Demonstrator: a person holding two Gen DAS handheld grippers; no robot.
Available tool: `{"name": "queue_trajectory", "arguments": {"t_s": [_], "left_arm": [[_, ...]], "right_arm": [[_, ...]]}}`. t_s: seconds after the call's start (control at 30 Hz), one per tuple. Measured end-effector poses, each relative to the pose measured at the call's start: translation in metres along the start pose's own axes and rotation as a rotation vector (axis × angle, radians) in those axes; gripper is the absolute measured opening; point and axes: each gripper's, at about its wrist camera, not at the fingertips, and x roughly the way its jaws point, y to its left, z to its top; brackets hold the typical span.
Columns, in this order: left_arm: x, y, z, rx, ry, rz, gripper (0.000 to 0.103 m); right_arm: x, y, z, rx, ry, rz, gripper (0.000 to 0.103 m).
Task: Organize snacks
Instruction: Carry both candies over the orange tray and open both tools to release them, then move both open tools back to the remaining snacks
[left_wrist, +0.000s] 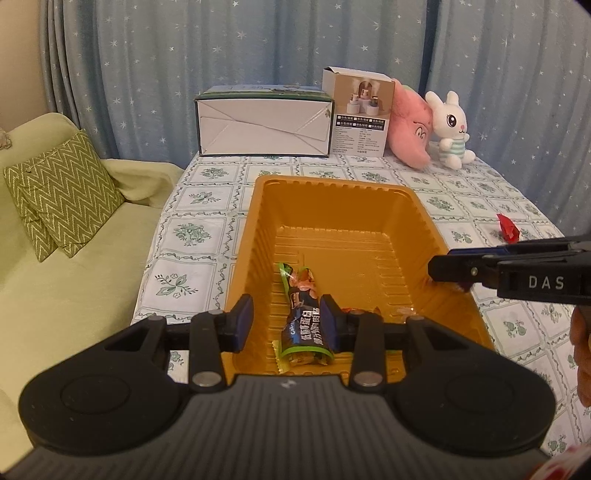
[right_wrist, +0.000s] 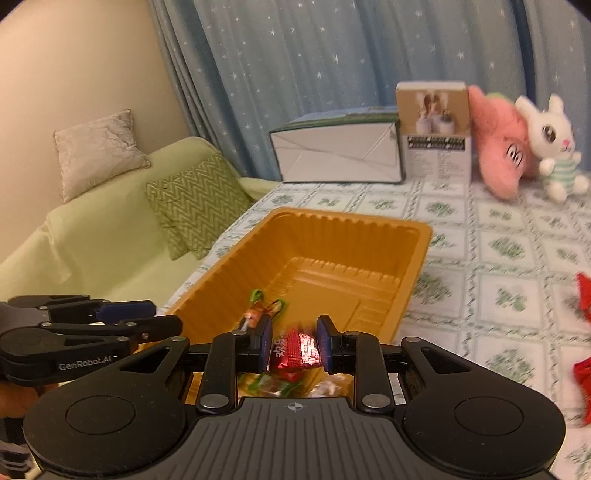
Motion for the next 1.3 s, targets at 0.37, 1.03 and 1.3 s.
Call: {"name": "queue_trajectory", "arguments": {"t_s": [0.37, 1.03, 1.3], "left_arm": [[-0.008, -0.007, -0.001, -0.007, -0.008, -0.011, 0.041], [-0.034, -0.104, 0.018, 0.072, -0.052, -0.150, 0.057], [-0.022, -0.161, 0.019, 0.127, -0.039, -0.230, 0.062]], "right_arm": [[-0.032, -0.024, 0.004, 0.088, -0.095, -0.066, 0.046], [-0.142, -0.092, -0.036, 0.166, -0.183, -0.340, 0.046], [-0.175, -0.132, -0.059, 0.211, -0.174, -0.428, 0.046]]}}
